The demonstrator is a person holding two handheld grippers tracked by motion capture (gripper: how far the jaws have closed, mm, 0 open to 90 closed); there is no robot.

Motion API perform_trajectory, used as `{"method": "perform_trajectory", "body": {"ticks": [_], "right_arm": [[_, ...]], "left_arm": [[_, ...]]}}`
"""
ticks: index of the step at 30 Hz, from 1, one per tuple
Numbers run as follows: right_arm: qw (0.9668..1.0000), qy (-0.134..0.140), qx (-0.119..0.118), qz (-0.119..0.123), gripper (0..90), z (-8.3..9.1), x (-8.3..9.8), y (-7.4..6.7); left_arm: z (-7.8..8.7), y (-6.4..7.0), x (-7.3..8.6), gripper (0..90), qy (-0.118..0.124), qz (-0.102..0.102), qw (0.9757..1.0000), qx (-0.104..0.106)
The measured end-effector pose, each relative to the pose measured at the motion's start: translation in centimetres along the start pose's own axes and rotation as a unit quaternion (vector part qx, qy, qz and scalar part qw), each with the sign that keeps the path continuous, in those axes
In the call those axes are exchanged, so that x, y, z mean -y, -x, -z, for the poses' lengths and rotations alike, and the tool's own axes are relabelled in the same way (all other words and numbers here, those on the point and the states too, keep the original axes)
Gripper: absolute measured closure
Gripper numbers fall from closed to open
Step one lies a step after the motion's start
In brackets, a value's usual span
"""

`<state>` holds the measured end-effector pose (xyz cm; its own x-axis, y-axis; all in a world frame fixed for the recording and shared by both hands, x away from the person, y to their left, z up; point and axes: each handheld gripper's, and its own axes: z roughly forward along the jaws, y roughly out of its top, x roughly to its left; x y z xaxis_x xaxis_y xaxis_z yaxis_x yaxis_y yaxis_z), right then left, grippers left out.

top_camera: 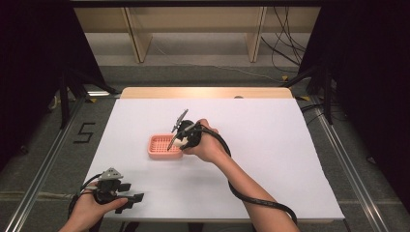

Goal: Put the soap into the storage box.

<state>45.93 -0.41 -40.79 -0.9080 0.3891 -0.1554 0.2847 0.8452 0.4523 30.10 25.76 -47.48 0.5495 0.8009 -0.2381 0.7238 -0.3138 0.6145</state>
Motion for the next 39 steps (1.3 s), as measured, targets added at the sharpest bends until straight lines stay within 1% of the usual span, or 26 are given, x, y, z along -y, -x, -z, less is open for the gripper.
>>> {"method": "perform_trajectory", "body": {"ticks": [2, 3, 6, 7, 8, 9, 12, 13, 14, 17, 20, 23, 24, 25, 27, 28, 29, 30, 31, 32, 34, 36, 37, 39], "right_arm": [[1.0, 0.0, 0.002, -0.002, 50.5, 0.0, -0.1, 0.0], [1.0, 0.002, 0.002, 0.001, 50.5, 0.0, -0.1, 0.0], [1.0, 0.0, 0.001, 0.001, 50.5, -0.1, -0.3, -0.1], [1.0, 0.0, 0.002, -0.002, 50.5, -0.1, -0.3, -0.1], [1.0, 0.002, 0.005, 0.003, 50.5, -0.1, -0.4, 0.0], [1.0, 0.001, 0.003, 0.002, 50.5, -0.1, -0.5, 0.0], [1.0, 0.002, 0.005, 0.004, 50.5, -0.2, -0.7, 0.0], [1.0, 0.0, 0.005, 0.003, 50.5, -0.2, -0.7, 0.0], [1.0, 0.002, 0.004, 0.006, 50.5, -0.2, -0.8, 0.1], [1.0, 0.001, 0.003, 0.002, 50.5, -0.3, -0.9, 0.1], [1.0, 0.003, 0.001, 0.006, 50.5, -0.4, -1.1, 0.1], [1.0, 0.003, 0.002, 0.006, 50.5, -0.5, -1.2, 0.1], [1.0, 0.004, 0.002, 0.004, 50.5, -0.5, -1.3, 0.1], [1.0, 0.005, 0.0, 0.007, 50.5, -0.5, -1.3, 0.1], [1.0, 0.003, 0.002, 0.003, 50.5, -0.5, -1.5, 0.0], [1.0, 0.004, 0.001, 0.007, 50.5, -0.5, -1.5, 0.1], [1.0, 0.005, 0.001, 0.006, 50.5, -0.6, -1.6, 0.1], [1.0, 0.005, 0.002, 0.005, 50.5, -0.6, -1.6, 0.1], [1.0, 0.006, -0.001, 0.002, 50.5, -0.6, -1.7, 0.0], [1.0, 0.006, 0.001, 0.005, 50.5, -0.7, -1.7, 0.1], [1.0, 0.005, -0.001, 0.002, 50.5, -0.7, -1.8, 0.1], [1.0, 0.004, -0.002, 0.009, 50.5, -0.8, -1.9, 0.1], [0.9999, 0.005, -0.003, 0.009, 50.5, -0.8, -2.0, 0.1], [0.9999, 0.006, -0.002, 0.01, 50.5, -0.9, -2.1, 0.1]], "left_arm": [[0.0, 0.0, 0.0, 30.4, 0.002, -0.001, 1.0, -0.002], [0.1, 0.1, 0.0, 30.4, 0.002, -0.002, 1.0, -0.01], [0.1, 0.0, 0.0, 30.3, 0.003, -0.003, 0.9999, -0.011], [0.0, -0.1, 0.0, 30.4, 0.006, -0.005, 0.9999, -0.007], [0.0, -0.1, 0.0, 30.4, 0.006, -0.007, 0.9999, -0.013], [0.1, -0.1, 0.0, 30.4, 0.004, -0.009, 0.9998, -0.019], [0.1, -0.1, -0.1, 30.4, 0.004, -0.012, 0.9996, -0.024], [0.0, -0.3, -0.1, 30.4, 0.006, -0.013, 0.9997, -0.019], [0.0, -0.2, -0.1, 30.4, 0.004, -0.011, 0.9998, -0.018], [0.0, -0.3, -0.1, 30.4, 0.003, -0.012, 0.9998, -0.019], [0.0, -0.3, -0.1, 30.4, 0.005, -0.011, 0.9998, -0.019], [0.0, -0.3, -0.1, 30.3, 0.005, -0.012, 0.9997, -0.019], [0.0, -0.2, 0.0, 30.3, 0.007, -0.009, 0.9998, -0.019], [0.0, -0.3, -0.1, 30.4, 0.006, -0.013, 0.9997, -0.02], [0.0, -0.3, -0.1, 30.4, 0.006, -0.011, 0.9997, -0.019], [0.0, -0.2, 0.0, 30.4, 0.008, -0.009, 0.9998, -0.019], [0.1, -0.1, -0.1, 30.4, 0.006, -0.008, 0.9997, -0.023], [0.0, -0.3, -0.1, 30.4, 0.006, -0.01, 0.9998, -0.019], [0.1, -0.3, -0.1, 30.4, 0.005, -0.014, 0.9997, -0.021], [0.1, -0.2, 0.0, 30.4, 0.005, -0.006, 0.9999, -0.013], [0.1, -0.2, 0.0, 30.3, 0.004, -0.006, 0.9999, -0.014], [0.1, -0.1, 0.0, 30.4, 0.006, -0.006, 0.9999, -0.015], [0.1, -0.1, 0.0, 30.4, 0.003, -0.008, 0.9998, -0.018], [0.1, -0.1, 0.0, 30.4, 0.004, -0.007, 0.9998, -0.016]]}}
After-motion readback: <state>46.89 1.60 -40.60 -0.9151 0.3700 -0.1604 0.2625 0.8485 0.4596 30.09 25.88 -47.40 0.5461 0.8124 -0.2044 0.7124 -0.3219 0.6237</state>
